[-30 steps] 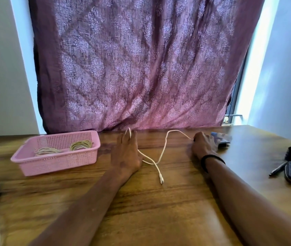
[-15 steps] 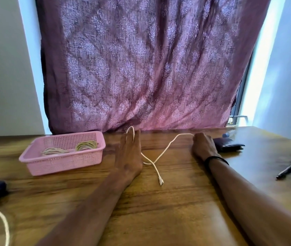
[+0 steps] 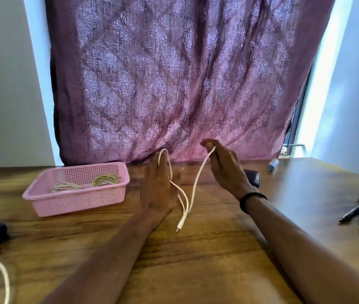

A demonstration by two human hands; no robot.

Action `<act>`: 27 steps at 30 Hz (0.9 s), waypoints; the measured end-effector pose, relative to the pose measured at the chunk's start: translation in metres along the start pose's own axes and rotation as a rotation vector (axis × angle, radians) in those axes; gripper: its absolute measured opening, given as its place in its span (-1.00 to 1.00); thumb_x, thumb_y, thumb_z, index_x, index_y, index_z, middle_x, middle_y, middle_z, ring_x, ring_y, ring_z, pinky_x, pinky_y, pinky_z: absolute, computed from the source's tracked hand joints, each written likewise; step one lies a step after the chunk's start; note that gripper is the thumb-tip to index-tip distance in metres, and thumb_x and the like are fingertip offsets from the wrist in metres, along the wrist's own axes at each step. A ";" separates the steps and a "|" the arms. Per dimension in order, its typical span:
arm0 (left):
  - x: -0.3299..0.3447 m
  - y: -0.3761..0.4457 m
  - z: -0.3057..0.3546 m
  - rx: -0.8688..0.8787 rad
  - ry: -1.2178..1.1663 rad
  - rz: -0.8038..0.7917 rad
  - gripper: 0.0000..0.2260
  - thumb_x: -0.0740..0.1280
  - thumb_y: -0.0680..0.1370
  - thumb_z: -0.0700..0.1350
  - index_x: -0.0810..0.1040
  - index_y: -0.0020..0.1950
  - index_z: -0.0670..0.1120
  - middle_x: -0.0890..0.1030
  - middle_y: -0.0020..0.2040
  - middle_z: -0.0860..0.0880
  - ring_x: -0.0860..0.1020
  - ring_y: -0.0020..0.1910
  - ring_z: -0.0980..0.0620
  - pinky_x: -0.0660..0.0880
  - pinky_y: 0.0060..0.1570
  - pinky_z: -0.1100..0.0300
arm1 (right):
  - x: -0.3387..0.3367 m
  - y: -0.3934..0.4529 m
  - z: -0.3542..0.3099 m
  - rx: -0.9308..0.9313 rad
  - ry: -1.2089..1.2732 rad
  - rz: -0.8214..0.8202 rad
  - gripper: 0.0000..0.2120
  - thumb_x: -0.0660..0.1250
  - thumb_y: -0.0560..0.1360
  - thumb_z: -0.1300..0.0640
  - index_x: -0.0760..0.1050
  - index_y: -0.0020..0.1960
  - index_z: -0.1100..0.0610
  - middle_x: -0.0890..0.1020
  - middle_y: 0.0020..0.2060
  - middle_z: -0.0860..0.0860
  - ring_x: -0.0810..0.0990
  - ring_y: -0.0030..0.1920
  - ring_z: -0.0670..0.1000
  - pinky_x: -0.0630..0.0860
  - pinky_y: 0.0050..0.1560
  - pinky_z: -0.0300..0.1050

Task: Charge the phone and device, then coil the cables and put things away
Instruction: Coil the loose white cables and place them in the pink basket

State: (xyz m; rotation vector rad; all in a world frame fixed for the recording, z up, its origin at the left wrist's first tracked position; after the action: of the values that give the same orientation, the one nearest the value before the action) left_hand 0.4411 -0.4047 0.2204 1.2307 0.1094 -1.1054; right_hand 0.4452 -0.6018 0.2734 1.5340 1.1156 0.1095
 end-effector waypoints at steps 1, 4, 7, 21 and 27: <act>-0.005 -0.001 0.004 0.005 -0.049 0.054 -0.41 0.10 0.69 0.14 0.11 0.64 -0.11 0.18 0.62 -0.12 0.23 0.53 -0.18 0.28 0.47 -0.09 | 0.009 -0.002 0.005 0.015 -0.008 -0.077 -0.73 0.14 0.76 0.13 0.53 0.33 0.20 0.69 -0.01 0.13 0.68 -0.10 -0.05 0.53 -0.09 -0.30; -0.011 -0.003 0.008 -0.017 -0.132 0.115 -0.47 0.02 0.70 0.11 0.22 0.60 -0.14 0.27 0.57 -0.12 0.28 0.49 -0.14 0.26 0.46 -0.04 | 0.008 -0.013 0.042 0.144 -0.157 -0.153 -0.68 0.16 0.74 0.13 0.50 0.40 0.23 0.55 0.39 0.25 0.42 0.52 0.22 0.38 0.51 0.14; -0.010 -0.003 0.006 -0.015 -0.069 0.142 -0.51 0.02 0.68 0.08 0.32 0.53 -0.15 0.40 0.39 -0.18 0.41 0.34 -0.22 0.42 0.31 -0.16 | -0.008 -0.010 0.051 0.102 -0.314 -0.008 -0.70 0.16 0.73 0.14 0.54 0.32 0.25 0.53 0.41 0.25 0.32 0.57 0.27 0.29 0.55 0.31; -0.049 0.008 -0.002 -0.157 0.096 0.219 -0.33 0.33 0.48 -0.28 0.27 0.57 0.02 0.45 0.17 -0.16 0.55 -0.01 -0.25 0.52 -0.10 -0.10 | 0.008 0.000 0.000 0.232 -0.117 -0.202 -0.78 0.29 0.65 0.18 0.67 0.20 0.16 0.76 0.05 0.09 0.71 -0.01 0.02 0.55 0.01 -0.13; -0.058 0.011 -0.002 -0.168 0.095 0.264 -0.27 0.25 0.33 -0.11 0.30 0.54 -0.08 0.39 0.19 -0.16 0.49 0.05 -0.21 0.47 -0.10 -0.04 | 0.022 -0.006 -0.092 0.214 0.517 -0.271 -0.75 0.41 0.57 -0.18 0.71 -0.11 -0.04 0.75 -0.23 0.02 0.66 -0.28 -0.08 0.58 -0.23 -0.17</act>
State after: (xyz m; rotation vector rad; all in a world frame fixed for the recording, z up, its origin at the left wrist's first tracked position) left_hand 0.4201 -0.3685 0.2629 1.1110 0.1060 -0.7933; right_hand 0.3968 -0.5213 0.2864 1.5673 1.7841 0.2148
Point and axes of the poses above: each hand's wrist, its own y-axis towards the middle knuckle, its own x-axis out of the palm, z = x × y, the point moved 5 cm from there along y, towards the middle knuckle
